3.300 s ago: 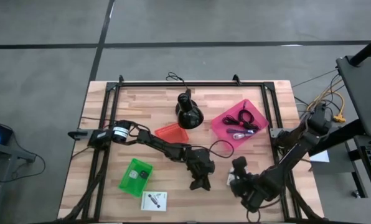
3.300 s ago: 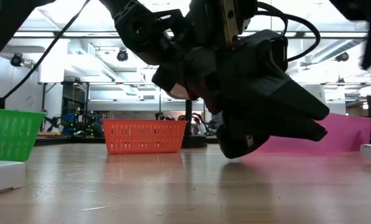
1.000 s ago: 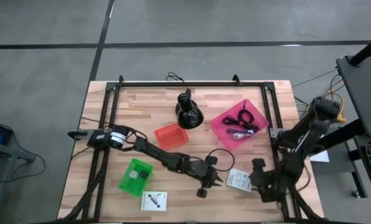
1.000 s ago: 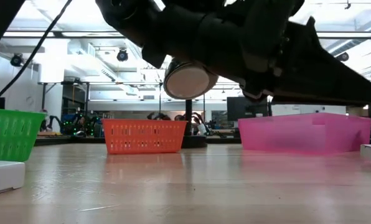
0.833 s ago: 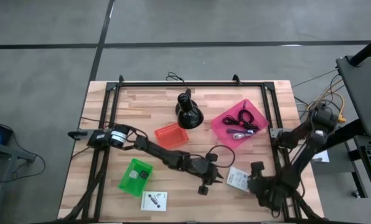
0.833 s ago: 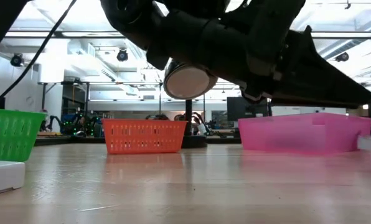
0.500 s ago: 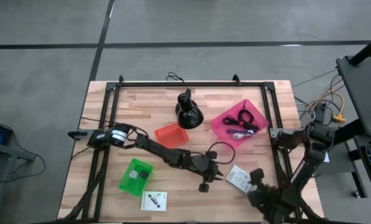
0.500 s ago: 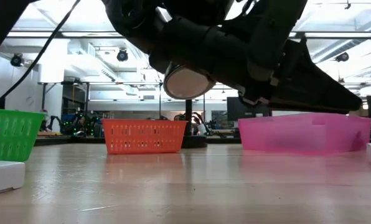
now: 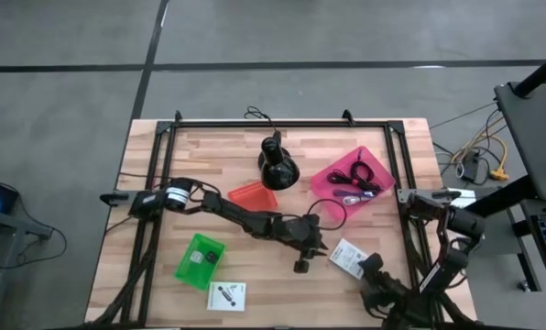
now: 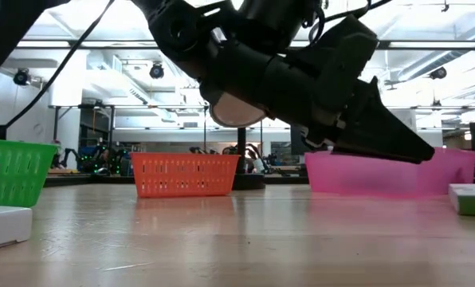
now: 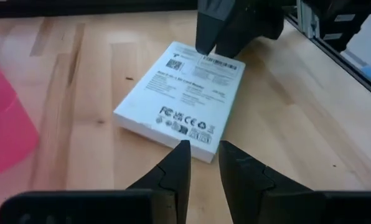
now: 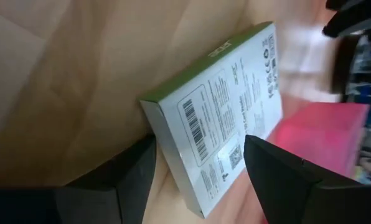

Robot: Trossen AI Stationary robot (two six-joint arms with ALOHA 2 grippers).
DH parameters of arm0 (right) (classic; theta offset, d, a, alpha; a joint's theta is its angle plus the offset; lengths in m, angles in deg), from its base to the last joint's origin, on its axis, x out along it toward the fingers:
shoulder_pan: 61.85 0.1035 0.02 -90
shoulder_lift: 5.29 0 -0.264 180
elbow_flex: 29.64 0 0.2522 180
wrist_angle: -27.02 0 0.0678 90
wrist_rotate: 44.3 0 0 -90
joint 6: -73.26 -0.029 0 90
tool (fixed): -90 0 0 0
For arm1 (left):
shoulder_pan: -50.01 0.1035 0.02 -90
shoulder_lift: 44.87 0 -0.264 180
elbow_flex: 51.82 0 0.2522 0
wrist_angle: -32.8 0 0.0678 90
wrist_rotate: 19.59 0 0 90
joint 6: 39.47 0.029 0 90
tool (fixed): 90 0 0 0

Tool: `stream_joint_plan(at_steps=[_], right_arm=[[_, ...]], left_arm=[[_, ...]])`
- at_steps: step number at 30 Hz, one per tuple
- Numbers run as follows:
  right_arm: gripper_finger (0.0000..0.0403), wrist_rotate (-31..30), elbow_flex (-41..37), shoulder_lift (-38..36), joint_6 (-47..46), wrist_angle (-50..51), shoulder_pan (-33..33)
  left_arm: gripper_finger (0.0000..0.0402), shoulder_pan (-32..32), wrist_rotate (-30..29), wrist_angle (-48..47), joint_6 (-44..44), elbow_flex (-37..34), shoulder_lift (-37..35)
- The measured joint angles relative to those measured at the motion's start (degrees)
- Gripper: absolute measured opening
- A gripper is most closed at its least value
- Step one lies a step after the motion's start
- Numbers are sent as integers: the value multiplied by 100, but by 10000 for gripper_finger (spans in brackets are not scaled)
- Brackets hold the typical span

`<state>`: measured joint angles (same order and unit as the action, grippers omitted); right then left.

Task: Pick and place items into bin
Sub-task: Put the right white card reader box into the orange bin

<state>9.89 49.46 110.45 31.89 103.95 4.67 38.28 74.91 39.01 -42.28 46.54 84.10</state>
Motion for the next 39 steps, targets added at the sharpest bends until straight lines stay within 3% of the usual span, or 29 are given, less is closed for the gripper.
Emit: stream_joint_plan(at_steps=[12, 29, 39], right_arm=[[206, -45, -14, 70, 194, -33, -11], [16, -24, -100, 48, 121, -84, -18], [8, 60, -146, -274, 105, -79, -22]], left_arm=[[67, 393, 524, 2, -7, -68, 2], [67, 405, 705, 53, -138, -68, 28], [67, 425, 703, 55, -133, -68, 28]])
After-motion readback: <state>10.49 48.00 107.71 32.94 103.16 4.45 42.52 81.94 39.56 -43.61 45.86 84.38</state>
